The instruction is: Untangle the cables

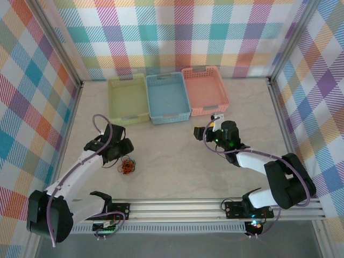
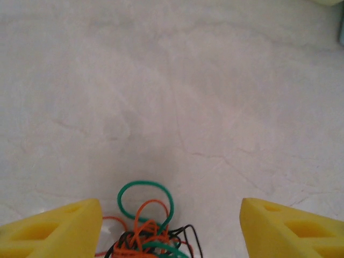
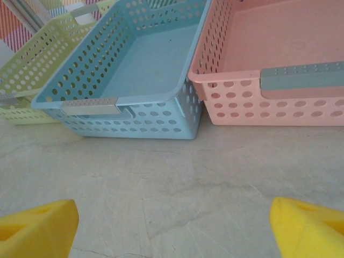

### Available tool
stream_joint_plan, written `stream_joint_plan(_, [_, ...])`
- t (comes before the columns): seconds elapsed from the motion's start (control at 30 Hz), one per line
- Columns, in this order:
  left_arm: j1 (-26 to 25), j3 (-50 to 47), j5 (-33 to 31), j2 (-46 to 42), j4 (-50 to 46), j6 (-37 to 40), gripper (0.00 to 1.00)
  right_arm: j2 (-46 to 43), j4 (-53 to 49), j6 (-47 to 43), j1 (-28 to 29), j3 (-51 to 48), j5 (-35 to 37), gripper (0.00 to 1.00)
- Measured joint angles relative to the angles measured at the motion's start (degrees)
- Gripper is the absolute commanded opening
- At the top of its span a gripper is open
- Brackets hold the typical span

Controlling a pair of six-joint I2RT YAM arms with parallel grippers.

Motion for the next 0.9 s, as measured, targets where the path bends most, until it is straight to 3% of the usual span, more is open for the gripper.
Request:
stream_joint_plan(0.23, [-0.61, -2.6, 4.33, 4.76, 0.87, -2.05, 0.7, 0.02, -0.02, 0.0, 0.0, 0.0, -0.02, 0.91])
stream_joint_plan(0.5, [-5.81, -3.02, 7.78, 5.99, 3.63, -3.3, 0.61, 0.02, -0.15, 0.0, 0.0, 0.0, -0.04, 0.91])
stream_joint_plan(0.7, [-18.12, -3.5, 8.57, 10.4, 9.14, -6.73, 0.41, 0.02, -0.33, 0.0, 0.0, 0.02, -0.24, 0.91])
stream_joint_plan(0.9, [-28.98, 4.61, 8.33, 23.82, 12.37, -9.35, 0.3, 0.02, -0.42, -0.02, 0.0, 0.02, -0.2, 0.91])
